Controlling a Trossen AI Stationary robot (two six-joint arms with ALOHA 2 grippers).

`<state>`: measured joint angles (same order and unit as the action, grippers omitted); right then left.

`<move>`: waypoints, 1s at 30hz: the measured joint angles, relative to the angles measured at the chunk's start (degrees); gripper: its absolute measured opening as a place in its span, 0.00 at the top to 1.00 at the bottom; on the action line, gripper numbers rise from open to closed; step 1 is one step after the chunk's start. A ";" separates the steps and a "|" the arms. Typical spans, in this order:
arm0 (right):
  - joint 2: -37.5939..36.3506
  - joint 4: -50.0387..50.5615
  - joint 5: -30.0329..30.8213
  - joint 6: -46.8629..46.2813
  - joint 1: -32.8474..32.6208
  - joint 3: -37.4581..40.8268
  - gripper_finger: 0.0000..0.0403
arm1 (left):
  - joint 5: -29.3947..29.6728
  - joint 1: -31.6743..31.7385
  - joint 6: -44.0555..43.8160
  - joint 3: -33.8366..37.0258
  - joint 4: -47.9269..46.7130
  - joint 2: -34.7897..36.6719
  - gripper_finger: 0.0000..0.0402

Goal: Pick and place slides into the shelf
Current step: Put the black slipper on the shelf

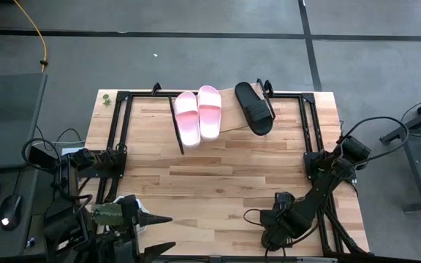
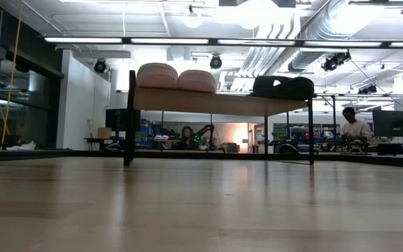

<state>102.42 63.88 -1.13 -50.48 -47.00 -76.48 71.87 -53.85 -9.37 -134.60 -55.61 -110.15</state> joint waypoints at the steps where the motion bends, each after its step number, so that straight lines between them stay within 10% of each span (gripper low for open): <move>1: -0.03 0.11 0.53 0.12 0.01 -0.04 0.51 | -0.14 0.36 -0.77 0.14 -0.90 0.00 0.39; 30: -0.01 12.97 7.35 -10.81 -0.27 0.17 0.52 | -3.64 2.47 -1.73 0.23 -2.76 -0.63 0.39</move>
<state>102.41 76.85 6.22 -61.29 -47.27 -76.31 68.23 -51.37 -11.10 -134.37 -58.37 -110.78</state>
